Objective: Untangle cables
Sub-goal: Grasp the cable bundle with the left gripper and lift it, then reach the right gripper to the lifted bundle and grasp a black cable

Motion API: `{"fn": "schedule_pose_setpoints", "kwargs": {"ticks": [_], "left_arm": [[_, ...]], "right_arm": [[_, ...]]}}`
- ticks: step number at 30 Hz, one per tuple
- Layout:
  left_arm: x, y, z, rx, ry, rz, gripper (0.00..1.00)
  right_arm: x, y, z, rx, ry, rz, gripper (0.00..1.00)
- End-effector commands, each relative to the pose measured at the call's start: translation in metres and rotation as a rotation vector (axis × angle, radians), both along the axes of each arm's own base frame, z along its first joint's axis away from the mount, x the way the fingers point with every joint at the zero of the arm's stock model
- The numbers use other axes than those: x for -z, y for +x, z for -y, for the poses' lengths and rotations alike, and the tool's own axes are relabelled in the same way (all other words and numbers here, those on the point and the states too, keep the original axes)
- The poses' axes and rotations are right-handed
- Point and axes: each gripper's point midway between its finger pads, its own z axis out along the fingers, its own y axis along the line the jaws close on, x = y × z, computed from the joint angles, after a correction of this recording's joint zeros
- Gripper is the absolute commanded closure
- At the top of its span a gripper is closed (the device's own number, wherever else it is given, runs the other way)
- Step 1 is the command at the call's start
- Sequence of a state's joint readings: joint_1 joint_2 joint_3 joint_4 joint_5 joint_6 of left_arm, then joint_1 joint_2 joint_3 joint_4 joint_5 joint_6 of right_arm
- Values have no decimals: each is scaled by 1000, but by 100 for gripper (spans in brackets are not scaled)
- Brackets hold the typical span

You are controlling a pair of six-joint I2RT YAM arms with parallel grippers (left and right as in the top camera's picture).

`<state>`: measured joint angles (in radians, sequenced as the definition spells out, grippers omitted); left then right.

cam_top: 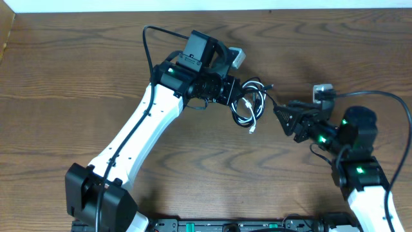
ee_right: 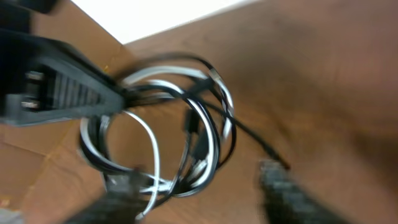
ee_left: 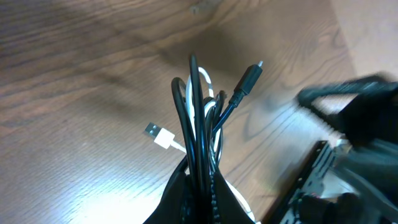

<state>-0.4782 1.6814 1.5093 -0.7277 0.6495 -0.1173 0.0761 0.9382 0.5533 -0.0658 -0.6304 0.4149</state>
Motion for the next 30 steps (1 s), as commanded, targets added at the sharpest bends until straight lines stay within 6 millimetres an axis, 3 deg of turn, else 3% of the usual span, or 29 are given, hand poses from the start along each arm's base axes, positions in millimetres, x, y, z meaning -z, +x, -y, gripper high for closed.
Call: {"fn": "schedule_pose_setpoints", "kwargs": {"ticks": [1,4,10,20,23,26,30], "left_arm": [[-10,6,-2,-51,-69,-55,92],[-16,8,-3,-44,-115,-62,92],[-20,6,0,-27,-140,-72,93],[-22,2,2,-7,-163,-87,93],[-22,0,3,-4,-161,-92,92],[-22,-4,7,9,-161,-98,93],[-27,-13,12,46,-199,-124,93]], "right_arm": [[13,4,-4,7,78,-119,54],[22,9,-9,18,121,-185,54],[13,13,-35,-62,186,-166,53],[20,22,-53,-51,295,-264,55],[27,24,-54,-21,295,-298,60],[47,27,-45,76,273,-374,71],[70,29,-31,184,229,-444,73]]}}
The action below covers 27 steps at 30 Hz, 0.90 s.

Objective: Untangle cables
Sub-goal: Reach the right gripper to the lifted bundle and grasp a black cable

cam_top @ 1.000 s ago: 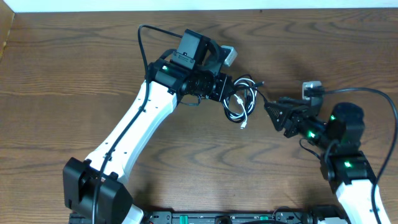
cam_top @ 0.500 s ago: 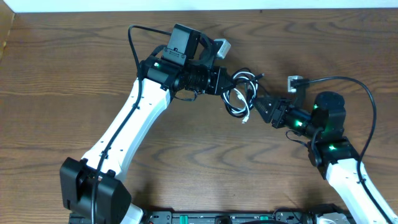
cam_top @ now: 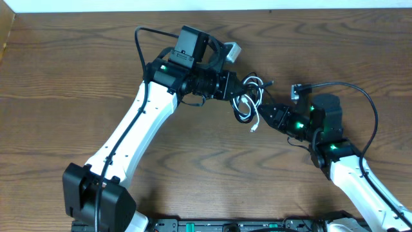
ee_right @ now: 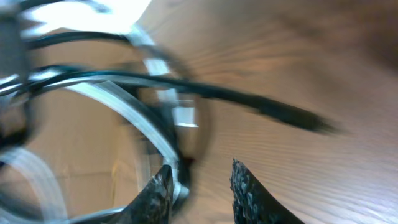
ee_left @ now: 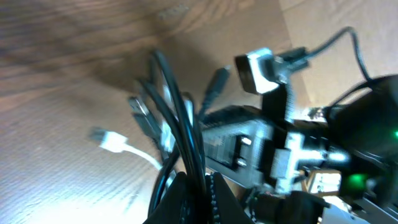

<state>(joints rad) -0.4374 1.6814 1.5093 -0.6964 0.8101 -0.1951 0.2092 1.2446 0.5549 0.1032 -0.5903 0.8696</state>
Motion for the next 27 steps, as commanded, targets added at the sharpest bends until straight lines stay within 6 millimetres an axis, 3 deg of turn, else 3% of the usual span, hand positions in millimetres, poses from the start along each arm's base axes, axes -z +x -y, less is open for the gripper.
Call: {"fn": "schedule_pose_setpoints", "kwargs": {"ticks": [1,7,16,22,27], "left_arm": [[-12,-14,10,60,-78,-40,93],[-16,-18,13,78,-106,-59,92],[-16,-18,13,79,-106,-59,93],[-16,-18,13,68,-107,-75,93],[-14,-23,12,64,-105,-117,92]], "right_arm": [[6,10,8,80,-34,-17,73],[2,10,4,48,-29,14,72],[-31,11,-14,-73,42,166,62],[-30,11,-13,-69,38,164,60],[-11,28,13,102,-74,130,57]]}}
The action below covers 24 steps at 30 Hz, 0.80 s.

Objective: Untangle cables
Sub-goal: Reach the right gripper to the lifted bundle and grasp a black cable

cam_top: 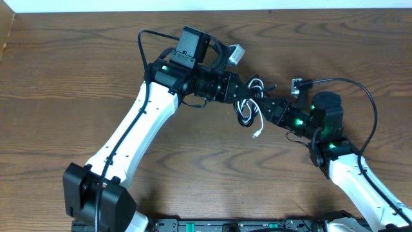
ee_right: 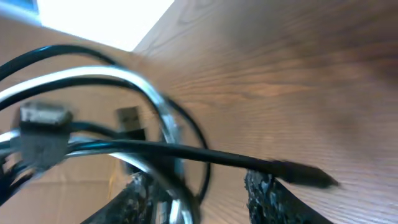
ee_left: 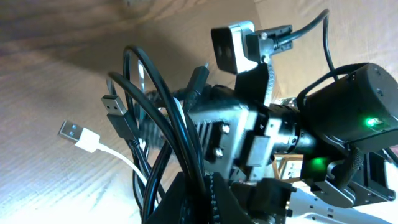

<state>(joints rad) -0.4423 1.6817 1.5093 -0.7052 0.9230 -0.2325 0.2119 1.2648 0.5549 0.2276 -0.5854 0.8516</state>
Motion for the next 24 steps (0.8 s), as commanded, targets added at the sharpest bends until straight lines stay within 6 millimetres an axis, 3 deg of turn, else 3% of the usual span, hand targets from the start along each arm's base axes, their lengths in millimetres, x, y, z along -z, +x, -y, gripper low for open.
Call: {"fn": "schedule_pose_setpoints", "kwargs": {"ticks": [1,14,18,24], "left_arm": [[-3,-10,2,18,-19,-48,93],[-1,-42,29,105,-6,-82,92],[-11,-53,35,159,-65,-107,93],[-15,-53,34,166,-93,-116,93]], "right_arm": [[8,17,22,147,-96,14,56],[7,35,26,190,-142,99,53],[8,36,28,184,-172,116,53],[40,24,30,154,-235,13,56]]}}
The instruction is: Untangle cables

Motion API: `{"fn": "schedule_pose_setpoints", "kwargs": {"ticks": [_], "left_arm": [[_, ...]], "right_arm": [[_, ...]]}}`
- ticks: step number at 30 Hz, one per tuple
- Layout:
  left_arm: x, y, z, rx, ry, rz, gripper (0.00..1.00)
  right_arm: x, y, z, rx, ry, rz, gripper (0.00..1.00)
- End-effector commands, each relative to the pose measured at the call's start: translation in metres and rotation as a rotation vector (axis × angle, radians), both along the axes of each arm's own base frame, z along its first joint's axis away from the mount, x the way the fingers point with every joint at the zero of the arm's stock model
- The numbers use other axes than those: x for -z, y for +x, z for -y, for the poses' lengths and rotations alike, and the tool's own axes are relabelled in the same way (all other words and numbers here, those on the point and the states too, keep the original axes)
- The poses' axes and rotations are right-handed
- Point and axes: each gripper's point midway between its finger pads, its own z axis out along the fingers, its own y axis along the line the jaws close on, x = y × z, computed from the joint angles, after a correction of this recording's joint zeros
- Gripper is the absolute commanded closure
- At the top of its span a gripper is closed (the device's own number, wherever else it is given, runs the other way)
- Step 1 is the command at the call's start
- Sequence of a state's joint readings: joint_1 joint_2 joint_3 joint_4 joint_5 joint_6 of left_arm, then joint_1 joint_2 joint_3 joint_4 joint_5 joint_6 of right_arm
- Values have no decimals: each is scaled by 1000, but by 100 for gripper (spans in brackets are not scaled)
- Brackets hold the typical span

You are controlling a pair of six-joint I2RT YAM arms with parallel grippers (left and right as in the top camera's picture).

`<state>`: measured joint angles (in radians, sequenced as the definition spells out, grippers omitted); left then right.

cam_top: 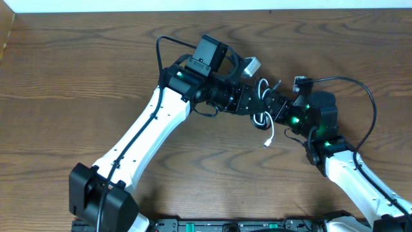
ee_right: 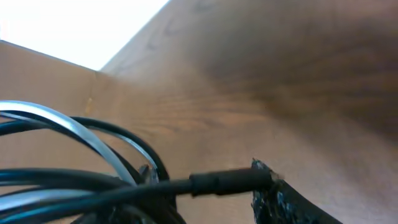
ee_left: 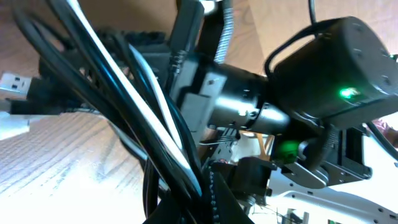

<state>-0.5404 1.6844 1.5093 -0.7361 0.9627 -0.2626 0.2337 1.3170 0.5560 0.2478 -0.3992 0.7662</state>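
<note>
A bundle of black and white cables [cam_top: 262, 117] hangs above the wooden table [cam_top: 77, 96]. My left gripper [cam_top: 252, 103] is shut on it from the left. In the left wrist view the loops [ee_left: 124, 81] rise out of the left gripper [ee_left: 202, 186]. A white USB plug [cam_top: 268, 142] dangles below the bundle. My right gripper [cam_top: 273, 108] is pushed into the bundle from the right and stands open. In the right wrist view a black plug [ee_right: 230, 182] lies across the gap of the right gripper [ee_right: 205, 190], touching one fingertip [ee_right: 273, 196].
The right arm's body [ee_left: 323, 62] fills the left wrist view, close behind the bundle. The right arm's own camera lead [cam_top: 360, 96] loops over the table at the right. The table's far edge [cam_top: 193, 8] meets a white wall.
Both grippers and the bundle have shifted a little to the right. The black plug, which ran below the right fingers, now lies across the gap between them.
First my left gripper held the bundle up while the right gripper stood open, apart on the right. A second later the right gripper was at the loops. Then its fingers were in among them, and now the black plug sits between them.
</note>
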Motion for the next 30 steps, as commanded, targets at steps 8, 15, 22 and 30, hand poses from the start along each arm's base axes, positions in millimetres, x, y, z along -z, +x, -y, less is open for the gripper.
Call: {"fn": "schedule_pose_setpoints", "kwargs": {"ticks": [8,15,22,30], "left_arm": [[0,16,-15,-53,10,13,92],[39,49,-49,-234,287,114,93],[75,70,-107,-398,644,195,93],[81,87,-175,-551,997,325,93]], "right_arm": [[26,-7,8,-23,-86,-63,81],[3,-18,3,-113,17,-47,99],[6,-35,17,-95,12,-124,99],[42,-49,70,139,-180,-280,99]]}}
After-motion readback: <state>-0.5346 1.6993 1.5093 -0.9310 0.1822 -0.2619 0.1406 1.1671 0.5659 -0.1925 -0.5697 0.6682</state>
